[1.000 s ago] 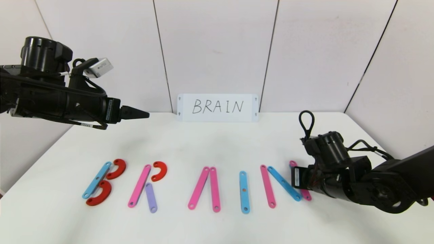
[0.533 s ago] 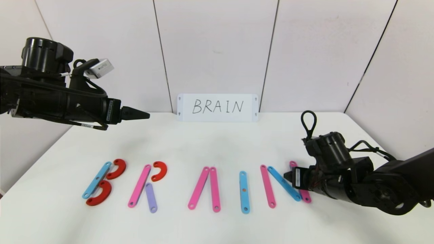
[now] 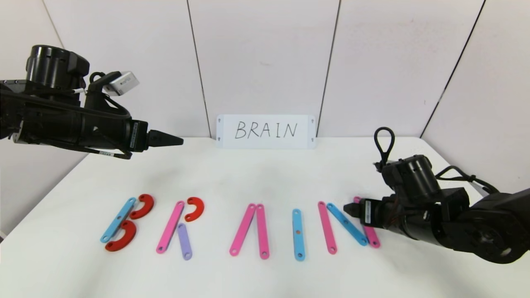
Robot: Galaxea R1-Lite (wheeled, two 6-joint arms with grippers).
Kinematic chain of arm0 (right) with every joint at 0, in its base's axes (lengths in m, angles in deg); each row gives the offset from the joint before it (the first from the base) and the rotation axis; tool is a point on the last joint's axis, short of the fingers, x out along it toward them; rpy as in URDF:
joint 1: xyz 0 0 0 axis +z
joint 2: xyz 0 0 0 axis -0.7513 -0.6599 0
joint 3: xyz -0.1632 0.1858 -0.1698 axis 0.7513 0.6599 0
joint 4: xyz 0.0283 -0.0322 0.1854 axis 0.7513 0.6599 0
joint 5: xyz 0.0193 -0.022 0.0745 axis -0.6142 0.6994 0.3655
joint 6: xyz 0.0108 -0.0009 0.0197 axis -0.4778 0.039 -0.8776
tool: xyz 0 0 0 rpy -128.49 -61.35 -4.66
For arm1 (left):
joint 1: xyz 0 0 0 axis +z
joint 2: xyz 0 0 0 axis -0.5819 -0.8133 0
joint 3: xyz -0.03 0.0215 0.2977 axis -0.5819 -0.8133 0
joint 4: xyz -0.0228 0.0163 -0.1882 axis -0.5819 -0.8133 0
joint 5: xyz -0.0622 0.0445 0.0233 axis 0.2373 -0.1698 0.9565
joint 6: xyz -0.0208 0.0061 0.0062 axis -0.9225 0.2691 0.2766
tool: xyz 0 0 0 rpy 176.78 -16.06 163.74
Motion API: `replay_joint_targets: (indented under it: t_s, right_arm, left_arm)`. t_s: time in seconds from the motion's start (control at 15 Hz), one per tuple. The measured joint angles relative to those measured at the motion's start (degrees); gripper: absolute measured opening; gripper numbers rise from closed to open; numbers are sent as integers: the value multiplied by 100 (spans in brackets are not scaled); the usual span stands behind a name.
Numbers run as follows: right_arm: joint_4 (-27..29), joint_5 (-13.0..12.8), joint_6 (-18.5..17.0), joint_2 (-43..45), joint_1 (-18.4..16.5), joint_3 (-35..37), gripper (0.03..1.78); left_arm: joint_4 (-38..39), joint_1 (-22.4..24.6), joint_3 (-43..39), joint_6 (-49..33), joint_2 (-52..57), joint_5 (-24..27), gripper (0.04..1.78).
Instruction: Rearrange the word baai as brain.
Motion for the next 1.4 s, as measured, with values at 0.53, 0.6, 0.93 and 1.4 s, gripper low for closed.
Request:
replay_joint_targets:
  t_s: [0.53,0.6,0.93,1.4]
  right_arm:
    - [66,195,581,418,5,-127,174]
    - [74,346,728,529,2,-143,174]
    - [874,1030,1389,1329,-2,-280,174]
    - [2163,1323,1613,2911,13,-313,174]
  left_arm:
    - [6,-39,-35,0,-18,-38,174]
    - [6,-37,-41,-2,-2,-41,174]
    - [5,-12,-284,-4,382,-74,174]
    - [-2,11,-1488,61,1781,-388,174]
